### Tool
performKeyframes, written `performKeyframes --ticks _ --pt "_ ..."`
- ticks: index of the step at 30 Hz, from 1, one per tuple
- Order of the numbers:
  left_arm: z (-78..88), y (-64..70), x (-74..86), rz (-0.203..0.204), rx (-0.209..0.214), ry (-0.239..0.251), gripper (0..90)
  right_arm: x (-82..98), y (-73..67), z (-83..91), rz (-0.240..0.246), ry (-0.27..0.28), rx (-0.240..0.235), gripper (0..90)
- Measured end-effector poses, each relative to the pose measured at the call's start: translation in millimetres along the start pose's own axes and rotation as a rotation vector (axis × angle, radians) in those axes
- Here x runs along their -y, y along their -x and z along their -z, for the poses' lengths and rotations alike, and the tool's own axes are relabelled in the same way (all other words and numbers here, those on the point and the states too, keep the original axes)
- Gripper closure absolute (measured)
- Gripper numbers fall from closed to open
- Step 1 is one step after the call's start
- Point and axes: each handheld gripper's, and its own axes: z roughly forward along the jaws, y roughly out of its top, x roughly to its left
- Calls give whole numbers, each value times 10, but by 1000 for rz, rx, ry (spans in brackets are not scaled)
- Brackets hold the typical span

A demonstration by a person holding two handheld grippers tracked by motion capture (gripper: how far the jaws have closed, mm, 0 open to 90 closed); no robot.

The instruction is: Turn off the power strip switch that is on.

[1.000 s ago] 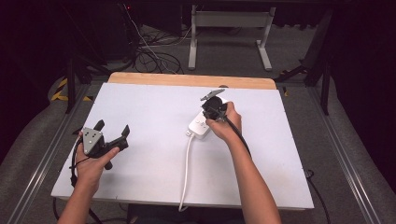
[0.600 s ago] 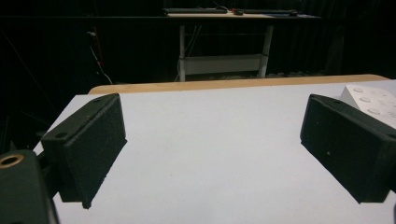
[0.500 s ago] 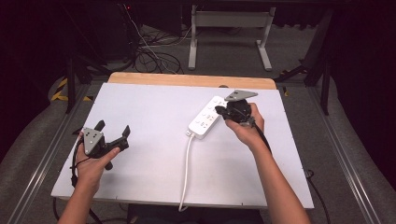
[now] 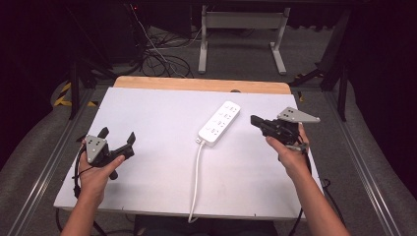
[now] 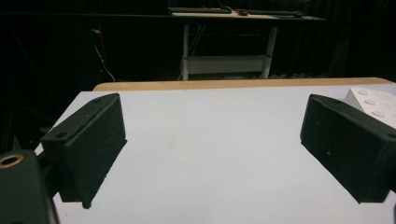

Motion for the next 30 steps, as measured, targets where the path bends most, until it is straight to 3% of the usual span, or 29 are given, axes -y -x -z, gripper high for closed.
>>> performKeyframes --ticks 5,15,23,26,30 --pt "0 10 1 -1 4 3 74 94 47 179 -27 96 7 900" --pt "22 -9 -11 15 2 11 74 411 145 428 -40 214 10 900" --pt "25 -23 -21 21 2 14 74 585 131 637 -2 257 35 900" --pt "20 -13 -26 20 4 18 74 597 157 657 -10 277 48 900" --pt "19 -6 -28 19 8 17 74 619 134 638 3 262 38 900"
